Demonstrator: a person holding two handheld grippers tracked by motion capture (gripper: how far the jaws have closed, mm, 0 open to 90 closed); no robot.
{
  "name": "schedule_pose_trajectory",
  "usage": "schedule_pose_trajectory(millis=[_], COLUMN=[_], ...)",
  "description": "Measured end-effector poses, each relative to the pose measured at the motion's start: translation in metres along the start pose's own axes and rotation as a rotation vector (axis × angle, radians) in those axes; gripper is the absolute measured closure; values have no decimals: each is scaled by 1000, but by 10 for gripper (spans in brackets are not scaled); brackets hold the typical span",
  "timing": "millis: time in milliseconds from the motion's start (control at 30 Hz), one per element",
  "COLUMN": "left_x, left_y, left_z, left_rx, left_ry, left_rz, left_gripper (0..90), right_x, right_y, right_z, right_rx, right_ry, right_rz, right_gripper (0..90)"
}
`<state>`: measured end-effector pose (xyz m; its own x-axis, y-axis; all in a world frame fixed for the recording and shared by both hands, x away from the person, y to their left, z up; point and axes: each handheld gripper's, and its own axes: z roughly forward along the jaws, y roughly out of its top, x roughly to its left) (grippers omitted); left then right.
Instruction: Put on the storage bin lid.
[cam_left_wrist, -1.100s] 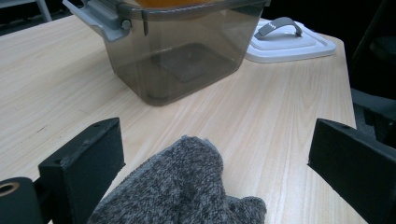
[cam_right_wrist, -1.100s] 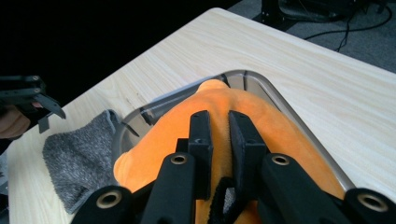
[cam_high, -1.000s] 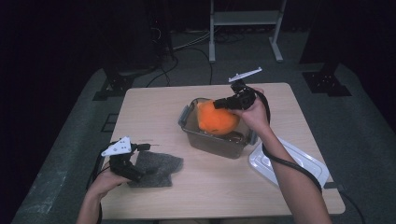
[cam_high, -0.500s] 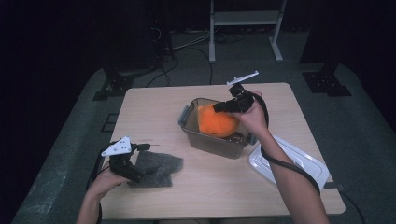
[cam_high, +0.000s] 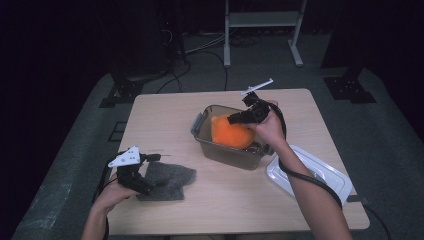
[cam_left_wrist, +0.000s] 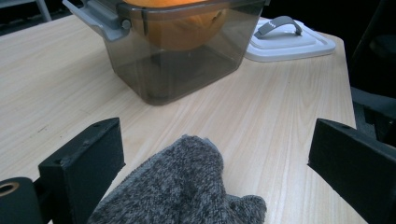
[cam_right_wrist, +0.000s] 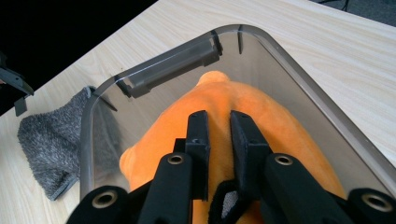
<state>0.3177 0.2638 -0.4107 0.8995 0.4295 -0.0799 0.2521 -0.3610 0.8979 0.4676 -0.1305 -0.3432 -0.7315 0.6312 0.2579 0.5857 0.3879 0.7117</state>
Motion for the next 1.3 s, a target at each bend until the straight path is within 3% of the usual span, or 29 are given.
schedule_pose_trajectory(millis=[967,1033,1300], left_x=[1,1,0], left_y=[0,0,1], left_z=[-1,-1,-1], left_rx=[-5,-8,-8], left_ry=[6,6,7], left_rz=[-2,-2,3], left_gripper=[28,28,28], right_x=[0,0,4], right_y=[-7,-7,-4], right_z=[8,6,-5], right_rx=[57,32,7], right_ry=[18,38,55], right_rz=[3,12,4], right_gripper=[773,828,801])
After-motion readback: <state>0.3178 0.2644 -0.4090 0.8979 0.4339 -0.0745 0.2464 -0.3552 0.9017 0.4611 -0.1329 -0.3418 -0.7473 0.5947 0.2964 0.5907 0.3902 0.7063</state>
